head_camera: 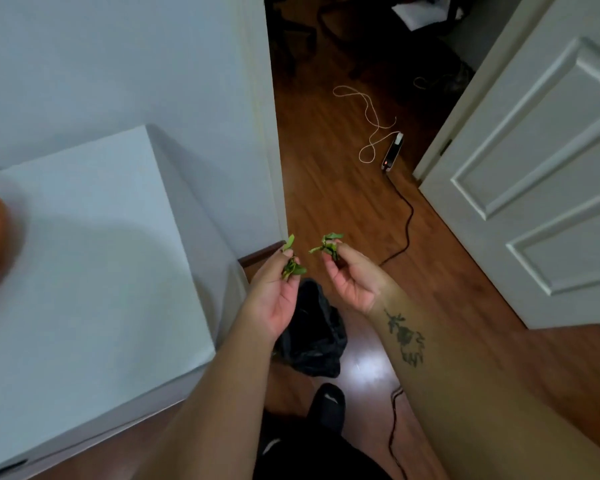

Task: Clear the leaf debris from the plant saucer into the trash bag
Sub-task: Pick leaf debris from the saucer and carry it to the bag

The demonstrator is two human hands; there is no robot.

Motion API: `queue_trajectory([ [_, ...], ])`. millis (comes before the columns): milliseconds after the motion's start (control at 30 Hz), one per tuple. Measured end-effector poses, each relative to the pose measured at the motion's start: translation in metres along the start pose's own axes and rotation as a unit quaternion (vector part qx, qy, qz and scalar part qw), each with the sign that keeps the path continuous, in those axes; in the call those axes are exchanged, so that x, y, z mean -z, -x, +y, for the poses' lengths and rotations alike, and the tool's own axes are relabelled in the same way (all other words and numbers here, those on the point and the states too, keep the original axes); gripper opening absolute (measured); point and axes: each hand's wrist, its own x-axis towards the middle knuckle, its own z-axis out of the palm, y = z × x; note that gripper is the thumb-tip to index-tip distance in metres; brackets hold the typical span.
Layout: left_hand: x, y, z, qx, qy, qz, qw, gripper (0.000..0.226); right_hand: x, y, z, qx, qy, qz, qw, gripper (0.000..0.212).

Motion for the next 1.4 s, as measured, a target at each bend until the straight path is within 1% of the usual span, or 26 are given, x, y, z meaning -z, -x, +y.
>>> queue_trajectory([
  [100,0.027,-0.023,-0.023,0.008,-0.010,0.017,1.000,0.013,0.028,-0.030,0.010,-0.017,0.003,0.006,1.000,0.016],
  [233,0.076,-0.063,-0.055,0.018,-0.029,0.040,0.999,0.011,0.071,-0.076,0.033,-0.034,0.009,0.033,0.999,0.015],
  [300,0.096,-0.081,-0.068,0.026,-0.032,0.041,0.998,0.011,0.091,-0.096,0.045,-0.038,0.019,0.042,0.998,0.020],
  [367,0.124,-0.105,-0.086,0.029,-0.043,0.065,0.997,0.012,0.119,-0.123,0.063,-0.048,0.032,0.050,0.997,0.031],
  [400,0.129,-0.110,-0.088,0.026,-0.051,0.081,0.995,0.012,0.126,-0.128,0.065,-0.051,0.043,0.057,0.996,0.032],
  [500,0.163,-0.135,-0.108,0.033,-0.086,0.111,0.990,0.014,0.164,-0.160,0.087,-0.070,0.060,0.074,0.993,0.019],
  [567,0.191,-0.157,-0.122,0.048,-0.122,0.143,0.981,0.014,0.193,-0.187,0.108,-0.085,0.071,0.090,0.990,0.016],
  [633,0.214,-0.176,-0.134,0.058,-0.152,0.171,0.972,0.016,0.214,-0.207,0.125,-0.080,0.097,0.102,0.987,0.012],
  [733,0.243,-0.199,-0.149,0.074,-0.204,0.184,0.959,0.025,0.239,-0.228,0.147,-0.054,0.161,0.128,0.977,0.014],
  [800,0.255,-0.211,-0.156,0.094,-0.259,0.178,0.945,0.031,0.252,-0.238,0.156,-0.066,0.202,0.144,0.967,0.014],
  [867,0.259,-0.218,-0.160,0.122,-0.330,0.166,0.921,0.035,0.263,-0.245,0.162,-0.095,0.240,0.150,0.954,0.023],
  [933,0.258,-0.220,-0.160,0.147,-0.369,0.149,0.906,0.044,0.268,-0.246,0.162,-0.114,0.282,0.154,0.940,0.032],
  [1033,0.254,-0.218,-0.158,0.164,-0.380,0.132,0.901,0.056,0.267,-0.240,0.155,-0.121,0.319,0.153,0.927,0.038],
  [1133,0.247,-0.213,-0.153,0.160,-0.380,0.124,0.903,0.053,0.259,-0.231,0.147,-0.107,0.299,0.137,0.938,0.039],
  [1200,0.235,-0.204,-0.147,0.152,-0.393,0.117,0.899,0.051,0.246,-0.220,0.138,-0.097,0.273,0.112,0.950,0.041],
  [1300,0.209,-0.186,-0.135,0.115,-0.411,0.120,0.896,0.046,0.222,-0.201,0.123,-0.079,0.235,0.085,0.965,0.040],
  [1400,0.181,-0.159,-0.118,0.074,-0.431,0.136,0.889,0.038,0.195,-0.176,0.107,-0.070,0.195,0.075,0.975,0.037],
])
